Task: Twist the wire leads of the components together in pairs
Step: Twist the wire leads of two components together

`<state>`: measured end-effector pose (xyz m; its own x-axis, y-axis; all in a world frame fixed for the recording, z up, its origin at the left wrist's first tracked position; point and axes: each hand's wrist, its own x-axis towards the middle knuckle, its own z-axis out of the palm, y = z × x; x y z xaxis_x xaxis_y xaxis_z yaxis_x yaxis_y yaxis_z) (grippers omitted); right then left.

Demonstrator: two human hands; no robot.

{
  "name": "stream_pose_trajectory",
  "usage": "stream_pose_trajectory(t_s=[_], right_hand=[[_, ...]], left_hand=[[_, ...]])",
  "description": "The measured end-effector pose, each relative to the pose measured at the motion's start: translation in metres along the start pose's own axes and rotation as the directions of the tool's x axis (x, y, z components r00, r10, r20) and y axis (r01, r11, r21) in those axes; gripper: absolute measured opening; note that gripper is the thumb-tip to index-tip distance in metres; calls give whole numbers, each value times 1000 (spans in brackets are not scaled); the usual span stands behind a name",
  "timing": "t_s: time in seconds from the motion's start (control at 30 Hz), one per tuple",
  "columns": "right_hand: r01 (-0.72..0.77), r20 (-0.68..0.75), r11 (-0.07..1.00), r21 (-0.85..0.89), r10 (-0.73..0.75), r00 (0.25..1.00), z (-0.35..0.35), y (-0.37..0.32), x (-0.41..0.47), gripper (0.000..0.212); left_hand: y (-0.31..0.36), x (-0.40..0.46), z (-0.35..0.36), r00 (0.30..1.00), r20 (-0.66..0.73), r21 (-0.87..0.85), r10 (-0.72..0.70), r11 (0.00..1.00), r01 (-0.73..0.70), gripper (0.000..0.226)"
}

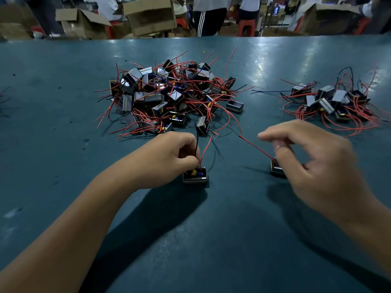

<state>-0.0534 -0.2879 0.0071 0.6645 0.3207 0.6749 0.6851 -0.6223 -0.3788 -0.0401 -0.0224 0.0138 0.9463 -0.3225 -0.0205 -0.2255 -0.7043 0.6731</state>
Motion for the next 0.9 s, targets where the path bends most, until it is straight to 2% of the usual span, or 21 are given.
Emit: stream_pose_trajectory(t_s=[0.1,0.17,0.23,0.3,0.4,0.5,0.7,0.9], right_hand=[[-144,2,989,31,144,990,1,2,1,20],[-153,47,986,61,150,988,6,-2,-1,18],[-168,210,973,161,133,969,17,-13,-5,21],[-228,399,949,220,125,908,30,-24,-8,33],[-239,496,961,138,142,856,45,-25,-7,51],[-241,544,966,91,154,825,52,-17,-2,64],[-223,560,972,71,146,815,59,-12,0,68],[-284,404,952,118,215,889,47,-13,-9,41]], left_hand=[[-1,0,1,1000,-1,-13,1,1000,-1,11],[-3,1,0,1000,14,-40,15,999,-14,11],[-3,0,-1,999,42,-76,34,997,-31,10],[-4,1,-1,997,62,-106,53,993,-46,9],[-5,1,-1,994,78,-133,79,989,-68,13],[-6,2,1,994,72,-83,78,994,-72,19],[-8,6,2,995,92,-100,50,994,-41,19],[-9,6,4,994,108,11,-9,1000,8,17]])
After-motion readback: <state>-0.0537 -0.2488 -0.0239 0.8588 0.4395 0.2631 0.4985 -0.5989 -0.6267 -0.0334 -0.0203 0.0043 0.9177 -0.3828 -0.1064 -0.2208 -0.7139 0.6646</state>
